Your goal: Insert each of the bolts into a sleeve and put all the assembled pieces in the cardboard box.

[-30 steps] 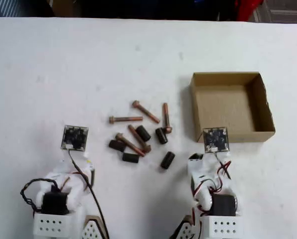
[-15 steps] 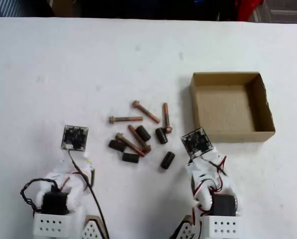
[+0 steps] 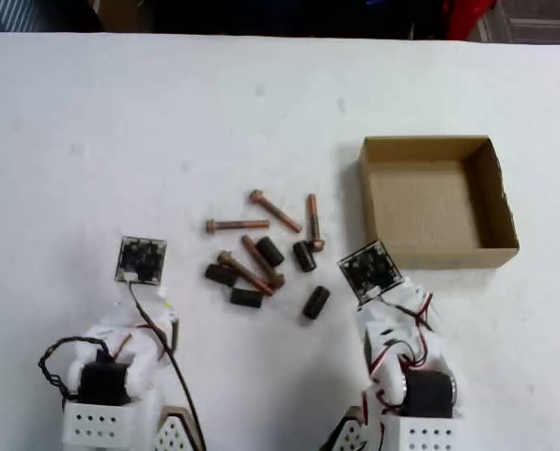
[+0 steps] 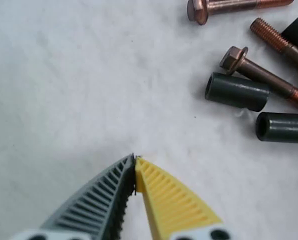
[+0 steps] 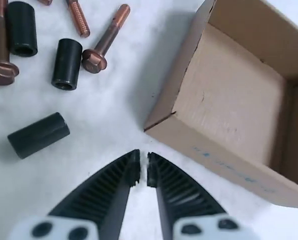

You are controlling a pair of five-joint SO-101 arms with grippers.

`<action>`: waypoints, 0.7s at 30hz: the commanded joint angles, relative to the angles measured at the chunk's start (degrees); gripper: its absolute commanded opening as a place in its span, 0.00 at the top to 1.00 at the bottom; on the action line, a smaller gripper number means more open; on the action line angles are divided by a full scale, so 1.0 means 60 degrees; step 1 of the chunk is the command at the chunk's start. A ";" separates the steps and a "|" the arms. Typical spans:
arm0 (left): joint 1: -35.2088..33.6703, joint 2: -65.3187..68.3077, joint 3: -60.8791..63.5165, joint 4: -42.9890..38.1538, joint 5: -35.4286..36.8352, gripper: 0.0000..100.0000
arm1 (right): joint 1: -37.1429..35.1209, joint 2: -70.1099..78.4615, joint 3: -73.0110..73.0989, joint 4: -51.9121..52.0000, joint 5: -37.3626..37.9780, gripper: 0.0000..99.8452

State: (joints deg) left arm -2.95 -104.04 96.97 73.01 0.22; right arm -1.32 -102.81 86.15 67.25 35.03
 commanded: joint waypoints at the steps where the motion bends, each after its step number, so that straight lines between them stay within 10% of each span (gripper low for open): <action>1: -0.0110 0.0007 0.0015 0.0073 0.0029 0.98 | 0.0066 -0.0066 -0.0923 0.0037 0.0103 0.98; 21: -0.0110 0.0007 0.0015 0.0073 0.0029 0.98 | -0.0198 0.3875 -0.5480 0.1575 0.0850 0.80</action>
State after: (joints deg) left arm -2.95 -104.04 96.97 73.01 0.22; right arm -1.32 -88.13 58.11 76.57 39.43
